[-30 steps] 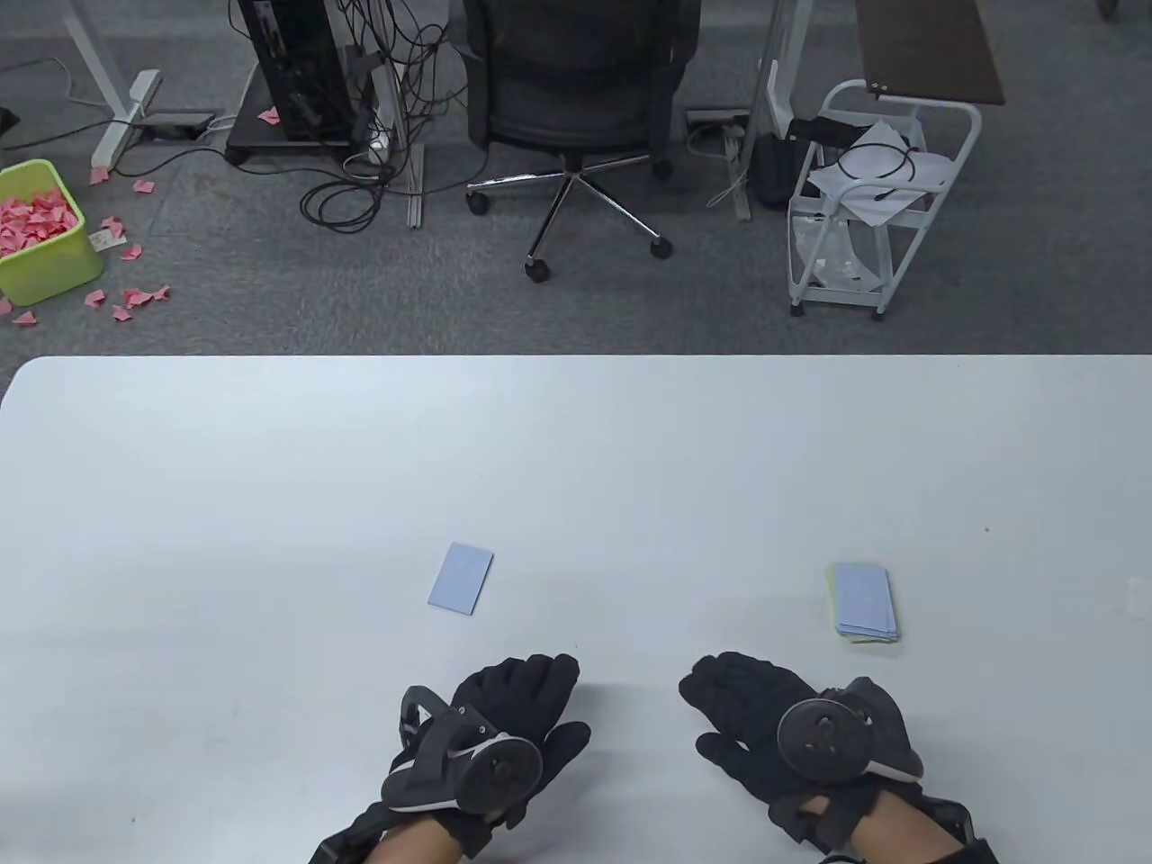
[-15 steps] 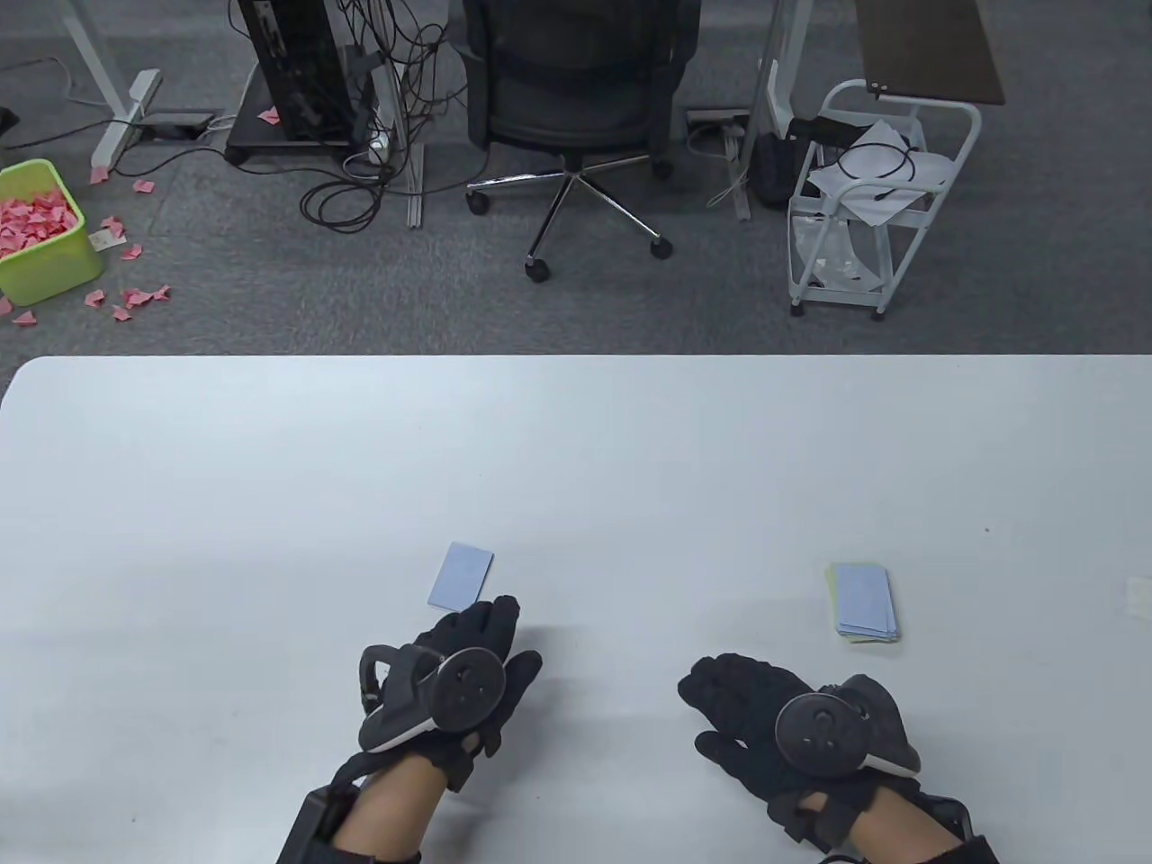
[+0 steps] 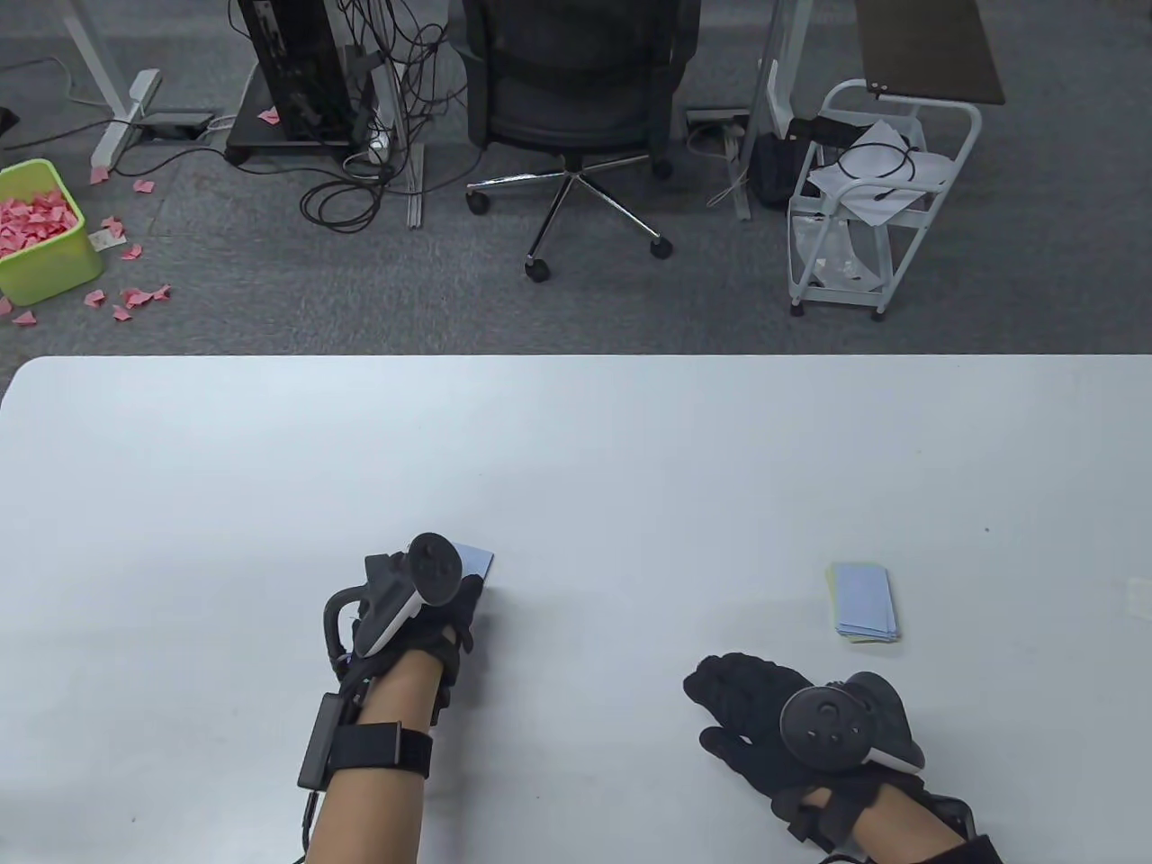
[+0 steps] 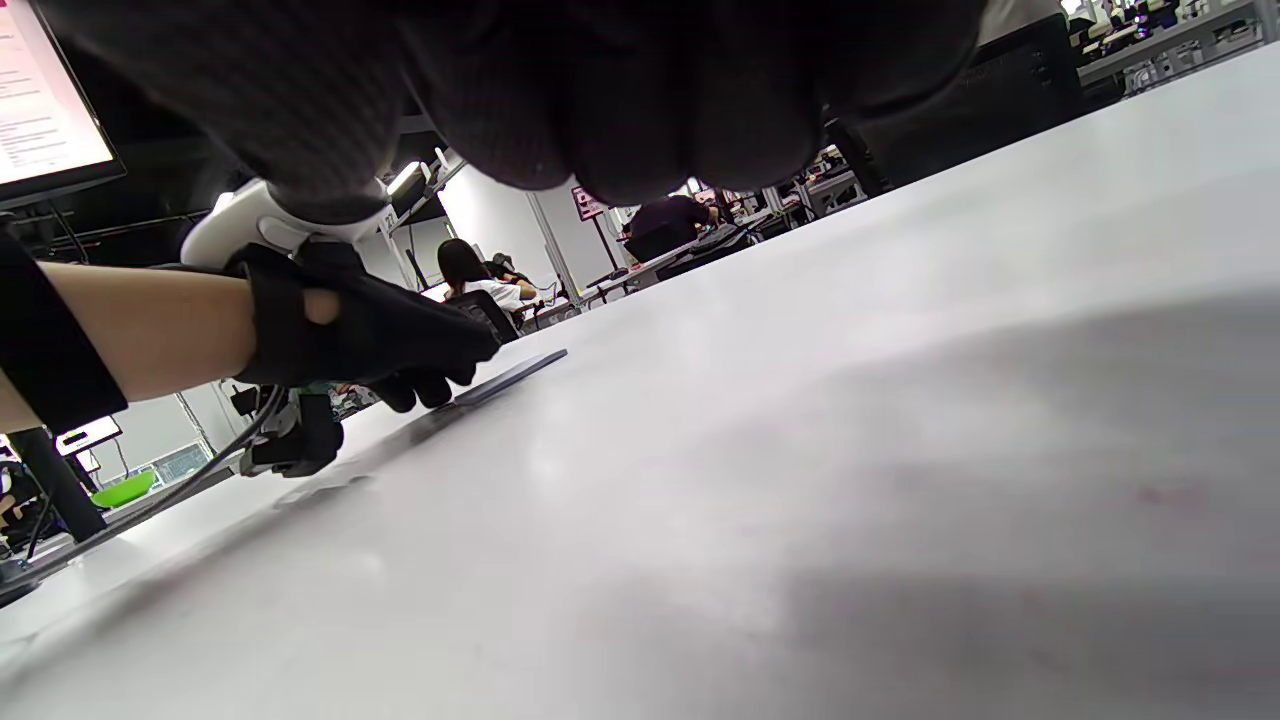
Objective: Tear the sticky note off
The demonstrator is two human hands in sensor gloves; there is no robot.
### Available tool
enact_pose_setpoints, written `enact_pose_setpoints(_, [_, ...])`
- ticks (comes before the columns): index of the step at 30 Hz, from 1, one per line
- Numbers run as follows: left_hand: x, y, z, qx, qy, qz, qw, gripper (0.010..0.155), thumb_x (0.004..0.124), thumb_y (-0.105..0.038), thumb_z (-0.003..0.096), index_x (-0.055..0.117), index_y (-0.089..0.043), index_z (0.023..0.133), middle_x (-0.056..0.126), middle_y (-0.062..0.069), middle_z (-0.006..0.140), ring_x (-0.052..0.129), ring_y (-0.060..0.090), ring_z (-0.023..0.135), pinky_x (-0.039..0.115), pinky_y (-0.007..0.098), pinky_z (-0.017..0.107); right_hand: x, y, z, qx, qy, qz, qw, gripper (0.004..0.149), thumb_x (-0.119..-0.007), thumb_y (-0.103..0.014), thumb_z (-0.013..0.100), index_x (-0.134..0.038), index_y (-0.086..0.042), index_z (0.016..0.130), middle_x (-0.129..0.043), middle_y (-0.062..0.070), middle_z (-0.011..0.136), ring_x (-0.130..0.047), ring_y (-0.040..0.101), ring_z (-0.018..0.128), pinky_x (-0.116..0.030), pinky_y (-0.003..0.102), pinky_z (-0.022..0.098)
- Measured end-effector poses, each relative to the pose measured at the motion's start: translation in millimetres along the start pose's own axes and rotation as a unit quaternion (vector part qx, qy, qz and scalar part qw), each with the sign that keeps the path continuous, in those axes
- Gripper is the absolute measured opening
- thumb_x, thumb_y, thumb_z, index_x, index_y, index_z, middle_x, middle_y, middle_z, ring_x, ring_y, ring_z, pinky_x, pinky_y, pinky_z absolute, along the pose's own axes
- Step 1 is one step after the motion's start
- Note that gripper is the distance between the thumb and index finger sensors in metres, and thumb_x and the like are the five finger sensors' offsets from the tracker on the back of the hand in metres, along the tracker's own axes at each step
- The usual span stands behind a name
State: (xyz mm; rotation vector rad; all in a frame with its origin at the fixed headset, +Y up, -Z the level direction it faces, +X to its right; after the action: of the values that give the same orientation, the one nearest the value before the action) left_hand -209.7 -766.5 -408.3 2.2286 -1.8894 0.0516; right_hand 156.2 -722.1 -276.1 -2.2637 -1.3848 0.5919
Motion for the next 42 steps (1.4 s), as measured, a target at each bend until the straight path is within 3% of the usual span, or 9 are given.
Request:
enact_pose_setpoints(4, [-2.2, -6.6, 1.6, -0.016, -0.023, 0.055, 0.998, 0.079, 0.082, -0.057, 0.0553, 0.065, -0.002, 0.110, 0.070, 0.025, 0.104, 0.076, 0.051, 0.081, 0.072, 0.059, 0.058, -1.0, 2.6, 0.1, -0.005, -0.003, 0.003, 1.000, 0.057, -0.079, -0.050, 0.044, -0.067, -0.023, 0.093, -0.069, 0.004, 0.100, -0.072, 0.035, 0.092, -0.062, 0.052, 0.067])
enact_pose_setpoints(12, [-11.7, -14.8, -3.8, -0.017, -0.069, 0.030, 0.997, 0.066, 0.094, -0.044, 0.0469, 0.080, -0.007, 0.100, 0.089, 0.013, 0.089, 0.093, 0.038, 0.068, 0.082, 0.052, 0.051, -5.5, -0.2, 0.9, 0.002, -0.014, -0.001, 1.000, 0.057, -0.078, -0.051, 0.045, -0.068, -0.023, 0.093, -0.069, 0.004, 0.100, -0.072, 0.035, 0.092, -0.062, 0.052, 0.067])
enact_pose_setpoints(17, [-6.2, 7.0, -0.7, -0.059, -0.012, -0.071, 0.996, 0.073, 0.099, -0.043, 0.0425, 0.078, -0.004, 0.101, 0.088, 0.011, 0.084, 0.092, 0.035, 0.061, 0.082, 0.052, 0.049, -2.1, -3.6, -1.6, 0.008, -0.009, -0.003, 1.000, 0.057, -0.078, -0.051, 0.045, -0.067, -0.024, 0.093, -0.069, 0.004, 0.100, -0.072, 0.034, 0.092, -0.062, 0.052, 0.067])
enact_pose_setpoints(21, [-3.2, 14.0, -10.7, -0.056, 0.027, -0.126, 0.990, 0.060, 0.097, -0.036, 0.0456, 0.083, -0.009, 0.097, 0.090, 0.006, 0.080, 0.093, 0.033, 0.060, 0.082, 0.052, 0.049, -1.8, -1.1, -1.3, 0.004, -0.009, 0.007, 1.000, 0.057, -0.078, -0.051, 0.045, -0.067, -0.023, 0.093, -0.069, 0.004, 0.100, -0.072, 0.035, 0.092, -0.062, 0.051, 0.067])
enact_pose_setpoints(25, [0.3, 18.1, -32.1, -0.045, 0.039, -0.246, 0.967, 0.043, 0.092, -0.030, 0.0502, 0.091, -0.013, 0.089, 0.092, 0.003, 0.074, 0.093, 0.032, 0.060, 0.081, 0.052, 0.049, -4.9, 1.5, -0.2, 0.000, -0.015, 0.017, 1.000, 0.057, -0.077, -0.051, 0.045, -0.067, -0.023, 0.093, -0.069, 0.004, 0.100, -0.072, 0.035, 0.092, -0.062, 0.051, 0.067])
enact_pose_setpoints(28, [2.1, 9.8, -48.6, -0.005, 0.049, -0.295, 0.954, 0.040, 0.088, -0.034, 0.0534, 0.091, -0.013, 0.088, 0.091, 0.003, 0.074, 0.092, 0.032, 0.061, 0.080, 0.053, 0.050, -5.5, 0.3, -0.8, 0.002, -0.016, 0.020, 1.000, 0.057, -0.077, -0.051, 0.045, -0.067, -0.023, 0.093, -0.069, 0.004, 0.100, -0.073, 0.035, 0.092, -0.063, 0.051, 0.067])
enact_pose_setpoints(33, [-5.7, -21.6, -91.5, 0.079, -0.010, -0.386, 0.919, 0.041, 0.087, -0.036, 0.0538, 0.091, -0.013, 0.087, 0.092, 0.002, 0.073, 0.093, 0.032, 0.060, 0.081, 0.053, 0.048, -8.2, -0.5, -1.0, -0.001, -0.015, 0.035, 0.999, 0.057, -0.077, -0.051, 0.045, -0.067, -0.024, 0.093, -0.069, 0.004, 0.099, -0.073, 0.034, 0.091, -0.063, 0.051, 0.067])
enact_pose_setpoints(38, [-8.0, -60.1, -128.4, 0.155, -0.040, -0.416, 0.895, 0.041, 0.086, -0.037, 0.0547, 0.090, -0.014, 0.088, 0.092, 0.001, 0.073, 0.093, 0.031, 0.060, 0.081, 0.052, 0.048, -10.1, 1.1, -1.1, -0.012, -0.014, 0.055, 0.998, 0.057, -0.077, -0.052, 0.045, -0.067, -0.024, 0.093, -0.070, 0.004, 0.099, -0.075, 0.034, 0.090, -0.064, 0.050, 0.066])
enact_pose_setpoints(42, [-12.5, -80.8, -146.4, 0.221, -0.066, -0.385, 0.894, 0.040, 0.086, -0.037, 0.0550, 0.089, -0.015, 0.088, 0.091, 0.001, 0.074, 0.093, 0.031, 0.061, 0.081, 0.052, 0.049, -13.4, 8.1, -0.3, -0.036, -0.014, 0.097, 0.995, 0.058, -0.076, -0.053, 0.045, -0.066, -0.023, 0.094, -0.069, 0.005, 0.099, -0.075, 0.034, 0.090, -0.065, 0.050, 0.065])
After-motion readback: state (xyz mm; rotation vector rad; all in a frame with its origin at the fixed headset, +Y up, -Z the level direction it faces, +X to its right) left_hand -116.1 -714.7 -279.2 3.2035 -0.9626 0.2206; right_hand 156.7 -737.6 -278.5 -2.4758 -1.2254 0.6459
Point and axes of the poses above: the tracker on the back of each hand, its own y axis roughly to the little-finger side, its own z axis roughly from the wrist to the fingertips, x = y × z, the point moved 5 cm from there along z, roughly from the wrist to the fingertips
